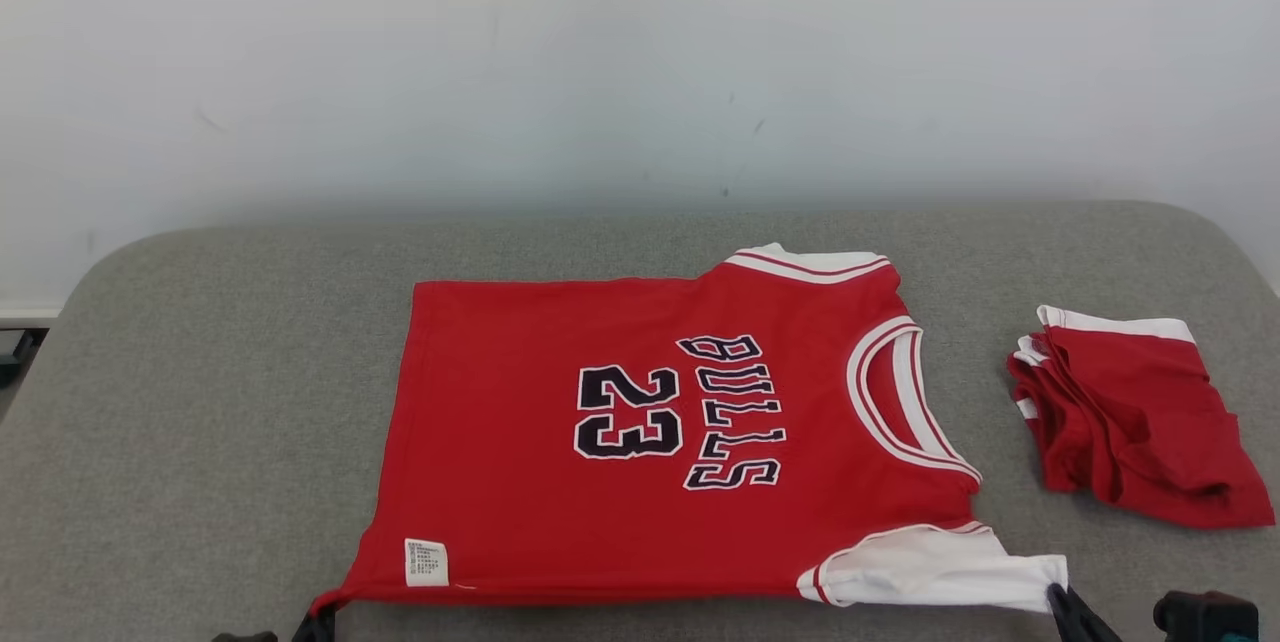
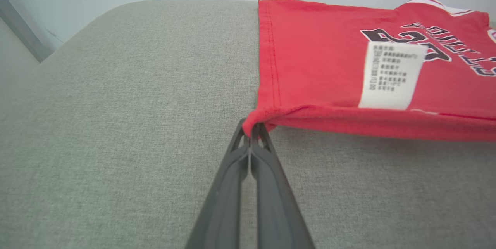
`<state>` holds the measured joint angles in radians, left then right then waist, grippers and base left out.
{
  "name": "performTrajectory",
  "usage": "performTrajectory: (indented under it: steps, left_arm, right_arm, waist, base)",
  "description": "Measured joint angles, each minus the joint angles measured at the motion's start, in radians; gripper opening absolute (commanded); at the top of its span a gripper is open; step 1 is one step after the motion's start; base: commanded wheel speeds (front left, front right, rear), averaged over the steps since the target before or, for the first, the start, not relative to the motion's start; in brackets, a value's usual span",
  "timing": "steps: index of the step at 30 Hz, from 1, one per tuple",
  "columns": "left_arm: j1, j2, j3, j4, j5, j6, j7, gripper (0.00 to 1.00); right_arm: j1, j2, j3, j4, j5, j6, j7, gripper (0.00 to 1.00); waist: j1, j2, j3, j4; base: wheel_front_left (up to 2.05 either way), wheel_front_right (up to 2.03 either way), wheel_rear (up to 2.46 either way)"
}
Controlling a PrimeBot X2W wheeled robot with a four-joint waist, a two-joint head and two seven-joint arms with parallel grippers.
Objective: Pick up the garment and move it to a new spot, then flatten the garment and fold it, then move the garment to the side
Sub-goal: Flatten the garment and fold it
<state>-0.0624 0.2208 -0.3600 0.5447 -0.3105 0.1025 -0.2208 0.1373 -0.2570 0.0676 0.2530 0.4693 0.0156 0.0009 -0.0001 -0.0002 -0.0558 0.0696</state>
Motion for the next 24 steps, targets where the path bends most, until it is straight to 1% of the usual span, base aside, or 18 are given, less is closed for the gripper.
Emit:
performTrajectory:
  steps: [4,13,18,20,21,24]
  left_arm:
    - [0.016,-0.001,0.01,-0.017,-0.007,0.002,-0.001,0.0]
    - [0.031,0.0,0.017,-0.045,-0.007,0.004,-0.002,0.0]
    - [0.032,0.0,0.023,-0.075,-0.007,0.012,-0.006,0.0]
    - [0.022,0.004,0.031,-0.109,-0.007,0.012,-0.007,0.0]
    - [0.022,0.004,0.031,-0.109,-0.007,0.012,-0.007,0.0]
    - [-0.021,0.021,0.044,-0.162,0.001,0.012,-0.01,0.0]
  right_arm:
    - [0.042,0.009,-0.006,-0.028,0.008,-0.016,0.001,0.0]
    - [0.042,0.016,0.005,-0.08,0.013,-0.02,0.019,0.0]
    - [0.035,0.023,0.001,-0.132,0.025,-0.02,0.025,0.0]
    - [0.003,0.012,-0.013,-0.178,0.026,-0.02,0.015,0.0]
    - [0.003,0.012,-0.013,-0.178,0.026,-0.02,0.015,0.0]
    - [-0.055,-0.019,-0.029,-0.24,0.005,-0.02,-0.001,0.0]
  waist:
    - [0.0,0.0,-0.009,-0.003]
    - [0.0001,0.0001,-0.006,-0.009]
    - [0.0001,0.0002,-0.003,-0.009]
    - [0.0001,0.0001,-0.004,-0.008]
    - [0.0001,0.0001,-0.004,-0.008]
    - [0.0001,0.0001,-0.008,-0.007]
  base:
    - [0.0,0.0,0.0]
    - [0.0,0.0,0.0]
    - [0.0,0.0,0.0]
    - [0.0,0.0,0.0]
    - [0.0,0.0,0.0]
    - [0.0,0.0,0.0]
